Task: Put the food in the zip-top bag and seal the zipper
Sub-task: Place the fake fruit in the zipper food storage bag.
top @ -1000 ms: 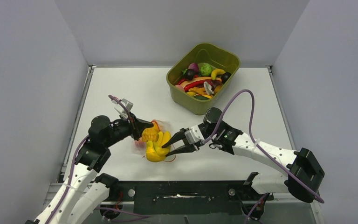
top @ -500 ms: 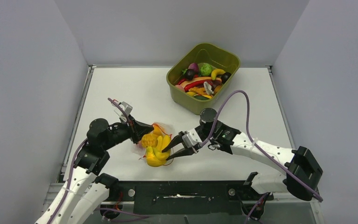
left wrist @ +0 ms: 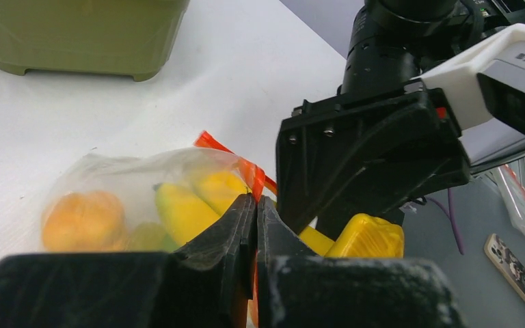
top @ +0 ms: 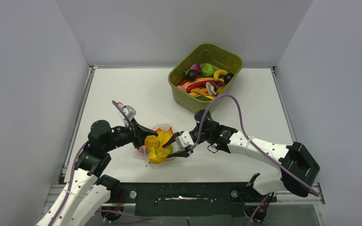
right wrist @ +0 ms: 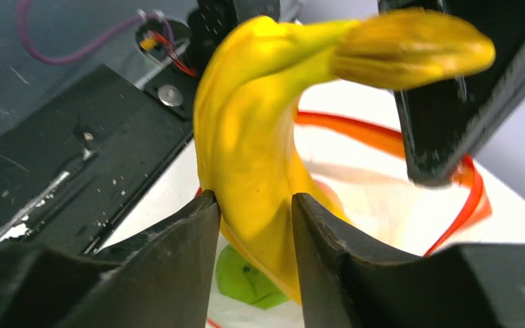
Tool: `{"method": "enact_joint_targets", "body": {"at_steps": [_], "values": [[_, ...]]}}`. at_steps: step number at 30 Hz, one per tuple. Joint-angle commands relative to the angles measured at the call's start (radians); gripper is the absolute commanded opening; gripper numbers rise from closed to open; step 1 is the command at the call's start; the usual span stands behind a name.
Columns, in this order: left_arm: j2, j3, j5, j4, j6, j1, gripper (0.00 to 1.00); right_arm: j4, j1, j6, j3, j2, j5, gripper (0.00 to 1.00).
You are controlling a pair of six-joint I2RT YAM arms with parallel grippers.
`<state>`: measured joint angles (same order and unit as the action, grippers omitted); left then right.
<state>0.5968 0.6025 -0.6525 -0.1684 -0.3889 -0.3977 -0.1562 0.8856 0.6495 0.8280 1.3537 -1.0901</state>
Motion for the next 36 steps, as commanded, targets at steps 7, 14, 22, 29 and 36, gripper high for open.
{"method": "enact_joint_targets", "body": {"at_steps": [7,14,22,29,36], "values": [[-0.014,0.018,-0.071,0.069,-0.001,-0.001,0.0,0.092,-0.004,0.109,-0.029,-0.082,0.236,0.47],[-0.01,0.015,-0.057,0.071,-0.001,-0.001,0.0,0.048,0.02,0.048,-0.051,-0.107,0.216,0.2],[-0.008,0.011,-0.08,0.091,-0.018,-0.002,0.0,-0.013,0.027,0.028,-0.026,-0.044,0.304,0.36],[-0.013,0.008,-0.05,0.106,-0.039,-0.001,0.0,0.036,0.028,-0.047,-0.063,-0.137,0.351,0.7],[-0.007,0.004,-0.025,0.12,-0.056,-0.001,0.0,-0.004,0.081,-0.259,-0.083,-0.235,0.343,0.73]]}}
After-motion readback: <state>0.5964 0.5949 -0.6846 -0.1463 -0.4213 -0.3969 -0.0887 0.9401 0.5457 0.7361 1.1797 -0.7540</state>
